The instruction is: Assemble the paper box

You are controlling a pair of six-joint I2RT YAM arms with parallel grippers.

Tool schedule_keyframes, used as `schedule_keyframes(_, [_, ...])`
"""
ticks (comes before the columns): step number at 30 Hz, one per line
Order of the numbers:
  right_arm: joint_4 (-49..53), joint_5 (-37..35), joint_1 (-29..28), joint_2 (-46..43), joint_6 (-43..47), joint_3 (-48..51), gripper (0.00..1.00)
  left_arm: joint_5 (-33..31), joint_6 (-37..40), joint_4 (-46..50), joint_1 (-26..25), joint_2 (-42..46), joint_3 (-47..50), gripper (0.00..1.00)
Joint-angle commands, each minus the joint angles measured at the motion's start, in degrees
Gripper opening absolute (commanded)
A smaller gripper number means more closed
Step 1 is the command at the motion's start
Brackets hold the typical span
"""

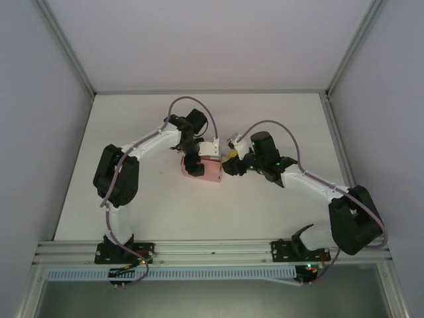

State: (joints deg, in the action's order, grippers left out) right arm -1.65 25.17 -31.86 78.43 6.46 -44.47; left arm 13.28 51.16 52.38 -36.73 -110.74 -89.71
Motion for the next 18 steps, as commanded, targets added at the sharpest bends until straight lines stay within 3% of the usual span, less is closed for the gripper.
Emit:
schedule_keyframes(1, [1.46,-2.67,-0.52,2.24,2.87,-2.41,0.47,1.88,-0.24,-0.04,0.28,2.15,1.08,0.84])
schedule_keyframes(6, [0.84,-4.51,-0.79,2.87,2.78,-2.54,0.33,2.27,-0.6,0.18,0.25,1.76,0.9,0.81])
schedule_keyframes(13, [-1.16,-12.92,-0.86,-1.15,2.08,-1.46,0.41,2.11,-1.01,0.05,0.23,2.04,0.8,0.7])
schedule_keyframes(18, [0.15,-11.62,-0.84,-1.2,2.95,-2.15,0.45,1.8,-1.98,-0.83,-0.21,2.15,0.58,0.55])
